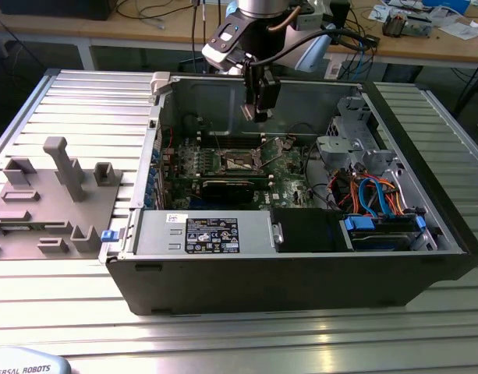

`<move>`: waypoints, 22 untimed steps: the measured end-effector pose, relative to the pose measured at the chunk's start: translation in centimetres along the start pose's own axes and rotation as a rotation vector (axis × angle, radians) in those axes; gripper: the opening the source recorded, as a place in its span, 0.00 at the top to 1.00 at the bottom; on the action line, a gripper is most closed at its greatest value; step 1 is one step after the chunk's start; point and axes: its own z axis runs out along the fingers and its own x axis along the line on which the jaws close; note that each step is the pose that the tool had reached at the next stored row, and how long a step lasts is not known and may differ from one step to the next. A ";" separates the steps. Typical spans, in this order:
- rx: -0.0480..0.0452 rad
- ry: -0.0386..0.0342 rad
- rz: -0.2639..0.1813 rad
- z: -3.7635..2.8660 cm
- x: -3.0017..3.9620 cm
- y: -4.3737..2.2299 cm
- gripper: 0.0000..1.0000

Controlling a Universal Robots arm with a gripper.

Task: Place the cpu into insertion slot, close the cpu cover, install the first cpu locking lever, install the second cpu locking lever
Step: 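Place the cpu into insertion slot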

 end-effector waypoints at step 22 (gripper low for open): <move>-0.0002 -0.0013 0.019 0.06 0.00 0.00 0.46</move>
